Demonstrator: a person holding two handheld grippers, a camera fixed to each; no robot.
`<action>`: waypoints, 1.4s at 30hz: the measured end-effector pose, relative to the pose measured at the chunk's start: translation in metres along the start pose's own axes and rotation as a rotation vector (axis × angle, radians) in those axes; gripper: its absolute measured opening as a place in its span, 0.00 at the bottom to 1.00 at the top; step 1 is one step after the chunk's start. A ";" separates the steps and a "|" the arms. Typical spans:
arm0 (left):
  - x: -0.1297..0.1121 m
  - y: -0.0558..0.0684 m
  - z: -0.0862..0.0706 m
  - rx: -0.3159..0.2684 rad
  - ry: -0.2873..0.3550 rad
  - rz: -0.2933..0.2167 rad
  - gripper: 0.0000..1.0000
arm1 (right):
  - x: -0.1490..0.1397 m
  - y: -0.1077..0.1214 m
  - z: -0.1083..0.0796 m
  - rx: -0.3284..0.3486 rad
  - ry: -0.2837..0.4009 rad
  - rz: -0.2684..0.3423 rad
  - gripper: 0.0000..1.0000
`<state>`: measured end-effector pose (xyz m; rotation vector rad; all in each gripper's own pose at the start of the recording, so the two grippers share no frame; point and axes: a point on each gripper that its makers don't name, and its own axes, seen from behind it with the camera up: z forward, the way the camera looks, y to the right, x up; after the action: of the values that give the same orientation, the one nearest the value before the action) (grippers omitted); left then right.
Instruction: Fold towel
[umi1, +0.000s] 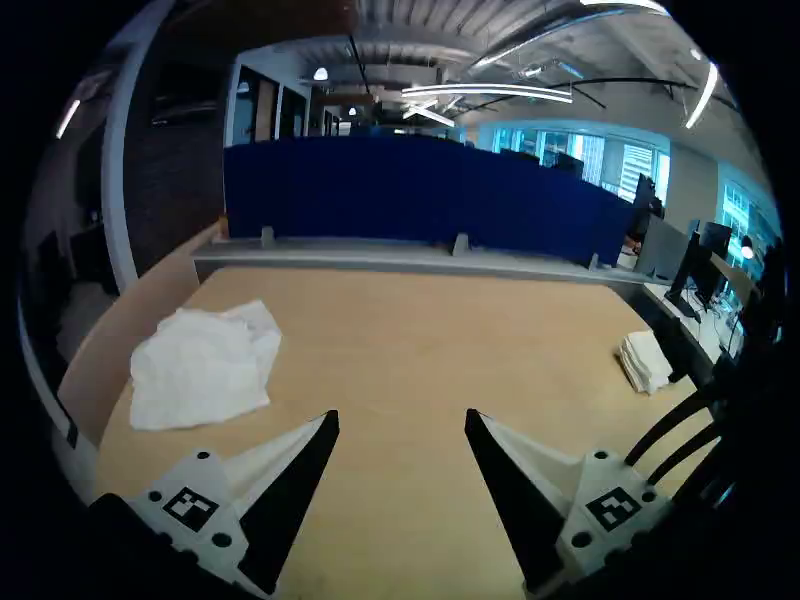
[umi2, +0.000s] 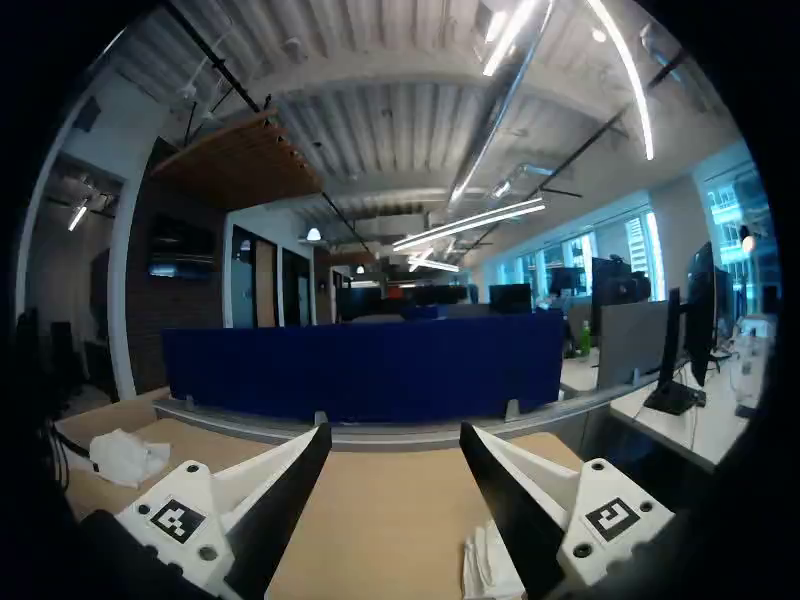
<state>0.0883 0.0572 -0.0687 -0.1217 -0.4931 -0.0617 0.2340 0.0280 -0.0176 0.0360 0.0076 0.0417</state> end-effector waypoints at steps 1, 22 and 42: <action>0.009 0.000 0.000 0.000 0.032 0.006 0.94 | 0.000 -0.002 -0.001 -0.008 -0.002 -0.007 1.00; 0.083 -0.012 0.002 0.021 0.350 0.013 0.94 | -0.023 -0.058 -0.002 -0.016 -0.085 -0.001 1.00; 0.057 -0.035 0.030 0.094 0.448 0.061 0.94 | -0.051 -0.083 0.013 0.014 -0.196 0.023 1.00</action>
<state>0.1212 0.0249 -0.0120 -0.0286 -0.0444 -0.0052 0.1867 -0.0573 -0.0070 0.0535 -0.1883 0.0611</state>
